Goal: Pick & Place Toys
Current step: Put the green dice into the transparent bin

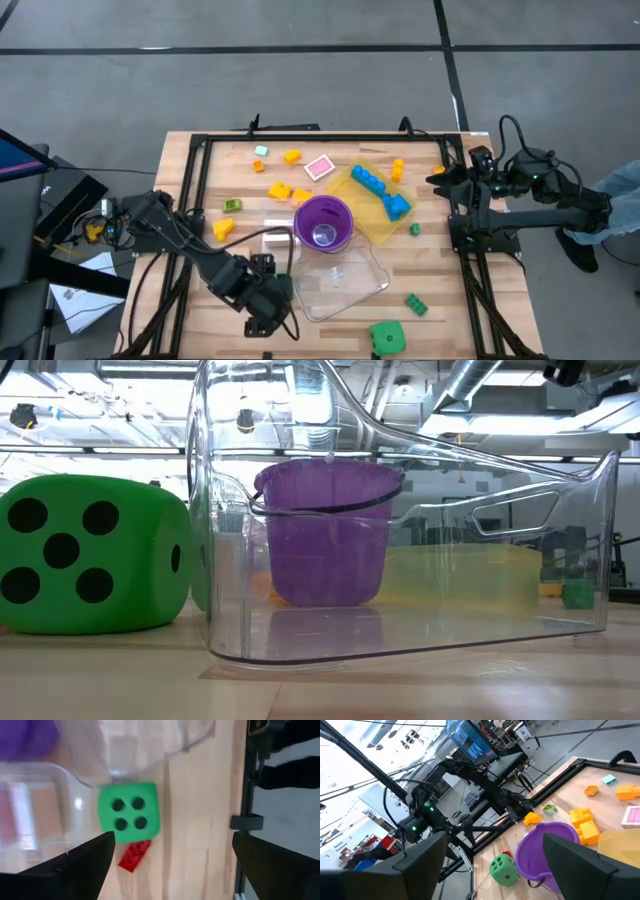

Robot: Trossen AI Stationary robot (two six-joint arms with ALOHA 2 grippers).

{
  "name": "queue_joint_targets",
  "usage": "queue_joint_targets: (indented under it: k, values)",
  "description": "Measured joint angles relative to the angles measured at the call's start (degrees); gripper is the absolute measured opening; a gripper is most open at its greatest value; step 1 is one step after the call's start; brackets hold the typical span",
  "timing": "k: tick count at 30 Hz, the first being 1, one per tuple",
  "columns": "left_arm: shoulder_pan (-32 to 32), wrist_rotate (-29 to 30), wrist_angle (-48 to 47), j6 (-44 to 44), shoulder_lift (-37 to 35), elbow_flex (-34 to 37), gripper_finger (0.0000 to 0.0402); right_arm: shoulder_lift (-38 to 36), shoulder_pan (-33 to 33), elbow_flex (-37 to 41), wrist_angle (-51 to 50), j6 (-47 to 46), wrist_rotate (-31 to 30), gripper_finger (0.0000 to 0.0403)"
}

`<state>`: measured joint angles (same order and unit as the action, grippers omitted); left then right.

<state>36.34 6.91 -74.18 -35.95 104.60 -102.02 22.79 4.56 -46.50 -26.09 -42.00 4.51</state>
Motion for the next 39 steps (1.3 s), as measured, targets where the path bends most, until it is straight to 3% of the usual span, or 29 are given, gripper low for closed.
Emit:
queue_joint_targets:
  k: [10, 24, 34, 39]
  values:
    - [-0.9, 2.4, 11.1, -1.2, -1.6, 12.2, 0.0400, 0.0, 0.0, 0.0, 0.0, 0.3, 0.0, 0.0321]
    - [-1.1, 6.7, 25.6, -2.5, -10.9, 30.6, 0.0400, 0.0, 0.0, 0.0, 0.0, 0.9, 0.0, 0.0321]
    - [-1.8, 11.6, 29.7, -1.7, -11.3, 32.9, 0.0400, 0.0, 0.0, 0.0, 0.0, 1.5, 0.0, 0.0321]
    - [-1.8, 10.3, 31.8, -2.3, -11.3, 34.6, 0.0400, 0.0, 0.0, 0.0, -0.1, 1.5, 0.0, 0.0321]
